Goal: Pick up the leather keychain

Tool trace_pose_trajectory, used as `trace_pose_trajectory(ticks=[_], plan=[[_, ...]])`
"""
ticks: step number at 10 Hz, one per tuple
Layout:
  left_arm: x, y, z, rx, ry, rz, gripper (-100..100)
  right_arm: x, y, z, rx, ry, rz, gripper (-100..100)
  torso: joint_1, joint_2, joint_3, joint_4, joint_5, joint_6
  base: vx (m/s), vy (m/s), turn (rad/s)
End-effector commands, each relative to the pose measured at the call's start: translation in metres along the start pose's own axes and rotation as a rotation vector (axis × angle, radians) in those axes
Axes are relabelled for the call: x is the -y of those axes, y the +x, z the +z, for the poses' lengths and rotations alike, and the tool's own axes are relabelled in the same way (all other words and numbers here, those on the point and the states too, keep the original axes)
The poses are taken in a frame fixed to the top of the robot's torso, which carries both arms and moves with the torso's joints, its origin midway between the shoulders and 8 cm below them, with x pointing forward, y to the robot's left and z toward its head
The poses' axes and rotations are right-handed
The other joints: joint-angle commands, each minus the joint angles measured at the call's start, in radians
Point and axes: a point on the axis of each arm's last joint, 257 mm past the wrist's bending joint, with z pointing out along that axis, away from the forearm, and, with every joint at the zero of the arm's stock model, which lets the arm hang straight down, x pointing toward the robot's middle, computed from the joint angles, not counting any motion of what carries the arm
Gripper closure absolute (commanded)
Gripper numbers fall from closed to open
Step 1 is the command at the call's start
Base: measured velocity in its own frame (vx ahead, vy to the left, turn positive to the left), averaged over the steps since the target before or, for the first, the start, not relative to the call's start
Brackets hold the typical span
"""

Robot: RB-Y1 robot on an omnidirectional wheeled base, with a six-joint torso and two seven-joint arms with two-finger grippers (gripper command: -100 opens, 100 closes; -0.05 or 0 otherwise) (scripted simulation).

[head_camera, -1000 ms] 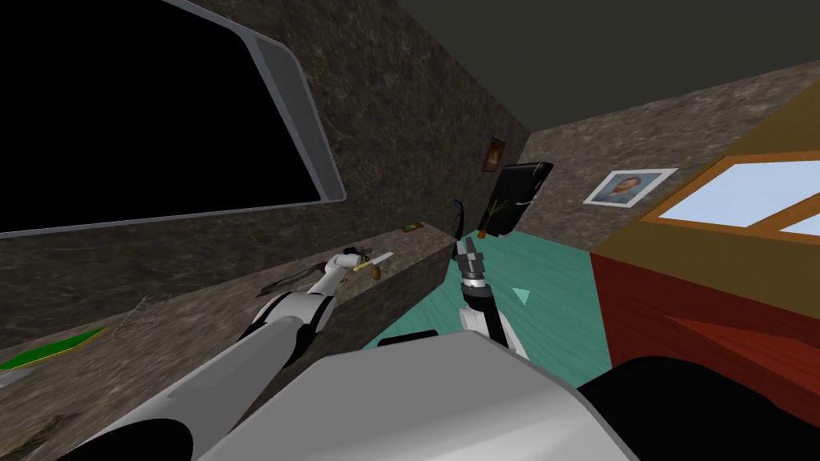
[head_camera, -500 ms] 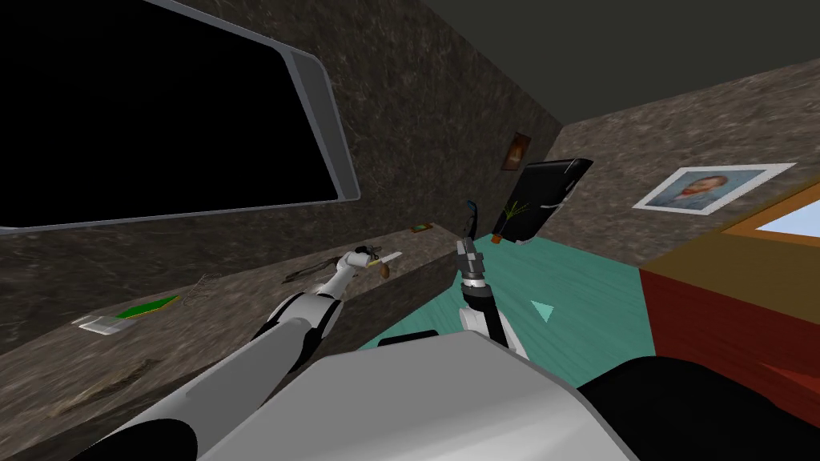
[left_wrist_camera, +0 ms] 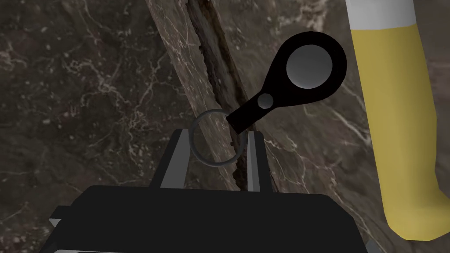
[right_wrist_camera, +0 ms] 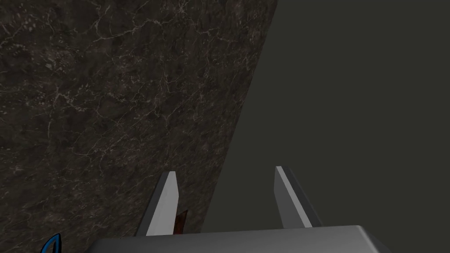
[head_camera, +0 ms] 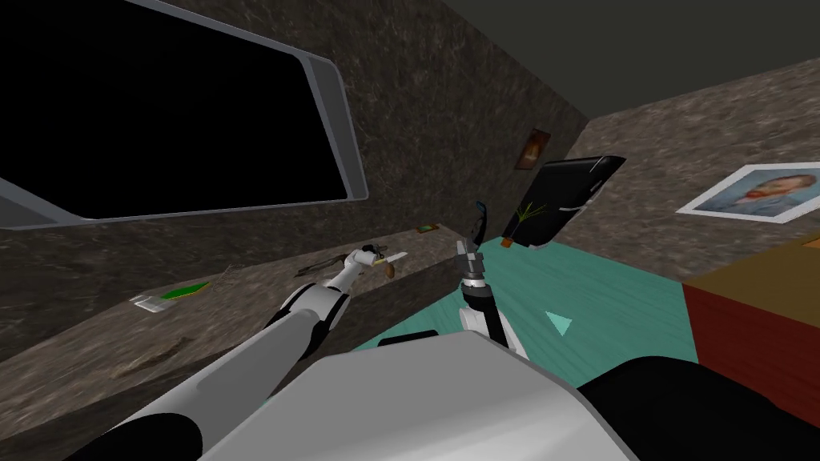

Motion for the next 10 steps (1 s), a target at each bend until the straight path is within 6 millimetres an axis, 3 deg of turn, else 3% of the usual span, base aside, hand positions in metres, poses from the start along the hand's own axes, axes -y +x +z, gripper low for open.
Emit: trace_pose_trajectory(ticks=[1,2,5,9,10], plan=[[0.004,0.015,-0.002,-0.016,0.006,0.011,100,0.000,0.000,0.000,0.000,0.000,0.000,0,0.000,0.000,0.000,0.000,0.000,0.000,0.028,0.015,0.122],[0.004,0.015,-0.002,-0.016,0.006,0.011,100,0.000,0.000,0.000,0.000,0.000,0.000,0,0.000,0.000,0.000,0.000,0.000,0.001,0.011,0.009,-0.027],[0.029,0.101,-0.011,-0.101,0.037,0.077,100,0.000,0.000,0.000,0.000,0.000,0.000,0,0.000,0.000,0.000,0.001,0.000,-0.001,0.042,0.025,0.368],[0.029,0.104,-0.012,-0.103,0.037,0.081,100,0.000,0.000,0.000,0.000,0.000,0.000,0,-0.002,0.002,0.001,0.000,0.000,0.001,0.013,0.007,0.002],[0.029,0.104,-0.012,-0.103,0.037,0.082,0,0.000,0.000,0.000,0.000,0.000,0.000,0,-0.002,0.002,0.001,0.000,-0.001,0.001,0.000,0.000,0.000]])
